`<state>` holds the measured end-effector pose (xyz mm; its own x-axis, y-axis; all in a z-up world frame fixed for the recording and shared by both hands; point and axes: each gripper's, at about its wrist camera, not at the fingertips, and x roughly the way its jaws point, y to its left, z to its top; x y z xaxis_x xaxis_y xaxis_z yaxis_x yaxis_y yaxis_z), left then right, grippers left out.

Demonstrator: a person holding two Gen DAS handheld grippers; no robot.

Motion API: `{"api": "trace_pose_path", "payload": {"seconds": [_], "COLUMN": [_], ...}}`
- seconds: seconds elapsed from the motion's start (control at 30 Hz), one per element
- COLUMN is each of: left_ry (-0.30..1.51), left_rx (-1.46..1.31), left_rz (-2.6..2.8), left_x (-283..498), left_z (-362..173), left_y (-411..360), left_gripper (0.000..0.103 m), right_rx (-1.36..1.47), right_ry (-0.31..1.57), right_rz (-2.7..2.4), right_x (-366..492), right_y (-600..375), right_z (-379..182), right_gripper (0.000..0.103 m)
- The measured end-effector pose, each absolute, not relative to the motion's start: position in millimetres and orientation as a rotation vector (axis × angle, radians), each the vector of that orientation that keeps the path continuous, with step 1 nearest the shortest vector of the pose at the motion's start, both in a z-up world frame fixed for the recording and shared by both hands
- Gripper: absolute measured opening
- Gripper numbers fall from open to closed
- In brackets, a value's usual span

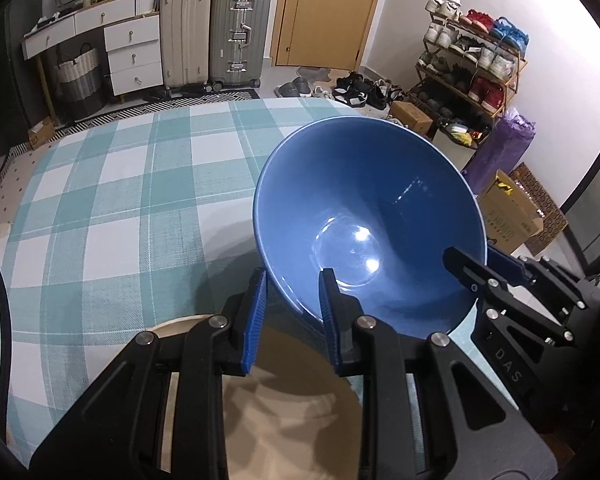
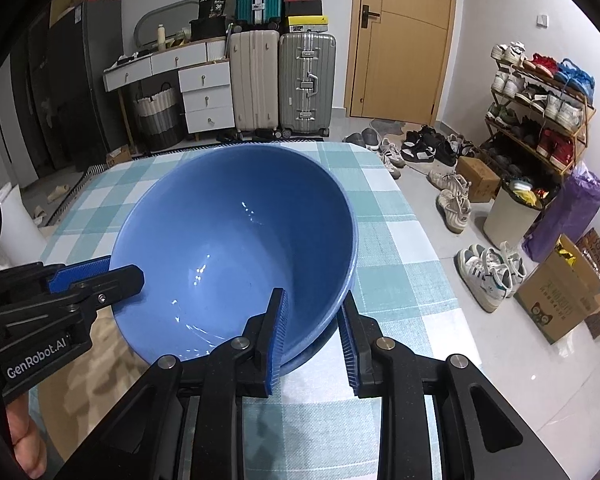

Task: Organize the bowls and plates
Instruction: 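Lower the blue bowl into the stacked blue bowls with both grippers, then open both grippers to release the bowl onto the stack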

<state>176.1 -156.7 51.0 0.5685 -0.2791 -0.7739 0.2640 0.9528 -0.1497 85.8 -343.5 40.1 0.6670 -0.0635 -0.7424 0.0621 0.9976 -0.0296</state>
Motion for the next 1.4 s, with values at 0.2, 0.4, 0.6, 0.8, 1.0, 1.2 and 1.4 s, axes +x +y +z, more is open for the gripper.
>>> {"api": "trace_pose_path", "payload": {"seconds": [0.2,0.4,0.6,0.8,1.0,1.2,1.4], "left_ry": [0.927,0.935,0.937,0.938,0.937,0.941,0.931], "left_rx": [0.013,0.02,0.025,0.027,0.023,0.016,0.003], "left_rz": [-0.309,-0.31,-0.307,-0.308,-0.307,-0.318,-0.323], "left_x": [181,185,188,189,187,188,186], "left_z": [41,36,35,35,35,35,40], "left_y": [-162,-163,-163,-163,-163,-163,-156], "left_gripper": [0.022,0.022,0.022,0.022,0.022,0.025,0.045], "right_rx": [-0.039,-0.05,-0.09,-0.093,-0.089,-0.093,-0.077], "right_ry": [0.841,0.842,0.837,0.841,0.846,0.846,0.837], "right_rz": [-0.082,-0.087,-0.088,-0.087,-0.091,-0.084,-0.075], "right_x": [89,90,90,90,90,89,86], "right_y": [-339,-340,-336,-335,-336,-337,-340], "right_z": [36,33,28,27,28,28,32], "right_gripper": [0.025,0.027,0.03,0.031,0.033,0.038,0.05]}}
